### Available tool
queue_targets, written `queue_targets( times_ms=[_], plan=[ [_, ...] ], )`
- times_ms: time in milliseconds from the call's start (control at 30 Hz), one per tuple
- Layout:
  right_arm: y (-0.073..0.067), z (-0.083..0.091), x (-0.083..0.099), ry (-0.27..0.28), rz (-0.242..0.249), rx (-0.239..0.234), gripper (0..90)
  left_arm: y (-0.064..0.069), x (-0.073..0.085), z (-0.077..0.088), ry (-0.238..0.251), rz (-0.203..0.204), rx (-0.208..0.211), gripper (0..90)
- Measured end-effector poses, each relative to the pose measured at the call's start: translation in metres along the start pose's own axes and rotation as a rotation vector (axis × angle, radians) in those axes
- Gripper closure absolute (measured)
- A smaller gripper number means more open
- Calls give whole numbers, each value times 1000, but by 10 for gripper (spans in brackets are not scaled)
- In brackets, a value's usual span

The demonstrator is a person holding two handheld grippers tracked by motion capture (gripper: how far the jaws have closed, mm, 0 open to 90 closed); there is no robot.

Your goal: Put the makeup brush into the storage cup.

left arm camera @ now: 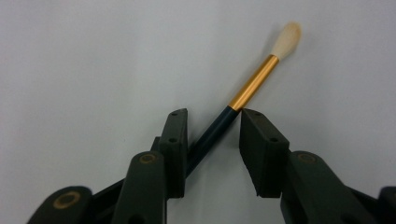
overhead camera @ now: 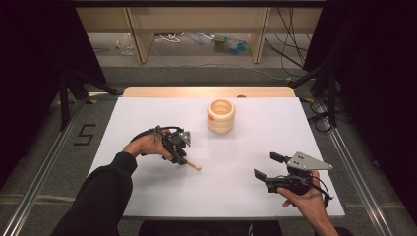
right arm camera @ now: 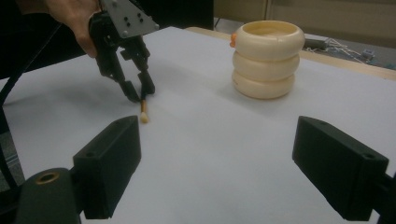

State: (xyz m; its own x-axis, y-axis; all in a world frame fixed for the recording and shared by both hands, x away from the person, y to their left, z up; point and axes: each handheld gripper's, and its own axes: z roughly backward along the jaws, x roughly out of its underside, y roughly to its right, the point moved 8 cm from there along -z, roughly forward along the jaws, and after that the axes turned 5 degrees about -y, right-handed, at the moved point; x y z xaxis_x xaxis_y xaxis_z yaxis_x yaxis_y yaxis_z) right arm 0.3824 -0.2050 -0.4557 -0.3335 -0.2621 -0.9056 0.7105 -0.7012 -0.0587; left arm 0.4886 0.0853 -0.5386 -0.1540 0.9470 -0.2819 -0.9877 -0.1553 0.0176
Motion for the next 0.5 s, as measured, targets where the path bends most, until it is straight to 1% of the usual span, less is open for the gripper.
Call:
queue_targets(
  times_ms=[33, 100, 133, 167, 200, 233, 267, 300, 333, 433, 500],
  plan=[
    [0, 0, 0, 0, -1, 0, 164, 0, 0, 0, -5, 1, 0, 642],
    [0, 0, 0, 0, 0, 0, 164, -2, 1, 1, -34, -8, -5, 669],
    [0, 0, 0, 0, 0, -1, 164, -3, 2, 2, -53, -22, -9, 678],
    [0, 0, 0, 0, 0, -1, 164, -2, 1, 1, -46, -8, -7, 682],
    [0, 0, 0, 0, 0, -1, 164, -1, 1, 1, -47, -5, -7, 686],
    [0, 0, 0, -1, 0, 1, 164, -3, 3, 3, -76, -33, -8, 690],
    [0, 0, 0, -5, -4, -2, 165, -3, 2, 2, -78, -29, -7, 694],
    [-2, 0, 1, -13, -19, -10, 165, -3, 2, 2, -82, -29, -6, 697],
    [0, 0, 0, -3, -2, 2, 165, -3, 2, 2, -87, -33, -10, 702],
    [0, 0, 0, 0, -2, -3, 165, -3, 1, 2, -100, -36, -14, 708],
    [0, 0, 0, -1, -3, -3, 165, -3, 1, 2, -104, -29, -13, 713]
  ],
)
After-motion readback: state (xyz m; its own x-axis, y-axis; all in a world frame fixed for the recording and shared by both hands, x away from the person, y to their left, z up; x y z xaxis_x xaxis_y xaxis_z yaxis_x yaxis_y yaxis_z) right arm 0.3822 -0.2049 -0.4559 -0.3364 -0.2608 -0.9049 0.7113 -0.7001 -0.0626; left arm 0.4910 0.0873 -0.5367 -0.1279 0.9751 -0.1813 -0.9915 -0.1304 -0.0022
